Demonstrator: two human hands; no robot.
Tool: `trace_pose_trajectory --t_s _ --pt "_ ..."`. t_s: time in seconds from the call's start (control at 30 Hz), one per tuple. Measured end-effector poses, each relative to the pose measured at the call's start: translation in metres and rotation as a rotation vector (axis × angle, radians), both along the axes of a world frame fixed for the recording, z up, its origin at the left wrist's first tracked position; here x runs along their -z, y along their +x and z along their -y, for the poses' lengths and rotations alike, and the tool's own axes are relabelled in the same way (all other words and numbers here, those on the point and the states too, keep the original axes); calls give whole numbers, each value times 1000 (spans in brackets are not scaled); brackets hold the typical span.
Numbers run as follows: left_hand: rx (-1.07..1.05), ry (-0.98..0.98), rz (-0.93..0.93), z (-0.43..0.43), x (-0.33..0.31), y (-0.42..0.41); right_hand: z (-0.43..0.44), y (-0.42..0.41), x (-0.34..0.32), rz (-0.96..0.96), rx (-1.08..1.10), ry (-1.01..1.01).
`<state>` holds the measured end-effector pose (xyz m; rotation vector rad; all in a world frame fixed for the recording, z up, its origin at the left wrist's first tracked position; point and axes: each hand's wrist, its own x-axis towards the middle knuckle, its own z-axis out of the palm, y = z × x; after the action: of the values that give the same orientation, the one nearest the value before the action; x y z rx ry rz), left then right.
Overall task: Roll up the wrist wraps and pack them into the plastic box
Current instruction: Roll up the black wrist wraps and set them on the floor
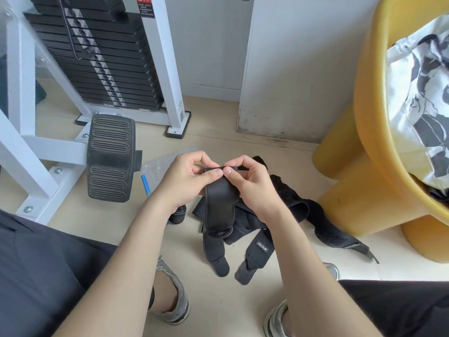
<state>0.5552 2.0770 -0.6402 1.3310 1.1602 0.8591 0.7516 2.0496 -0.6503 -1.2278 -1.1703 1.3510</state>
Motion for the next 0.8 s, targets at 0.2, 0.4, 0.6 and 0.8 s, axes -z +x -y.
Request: trace_pose_trajectory --t_s 0.2,0.4,0.6,0.8 --pt "1 -58 109 1 -3 -1 2 1 -3 -103 -28 0" --pt "13 -3 83 0 -6 -8 4 3 1 -139 3 10" --pt "42 -63 43 3 -11 -8 3 5 1 -81 0 40" --pt "113 -203 68 4 -16 -8 3 4 2 -117 -6 33"
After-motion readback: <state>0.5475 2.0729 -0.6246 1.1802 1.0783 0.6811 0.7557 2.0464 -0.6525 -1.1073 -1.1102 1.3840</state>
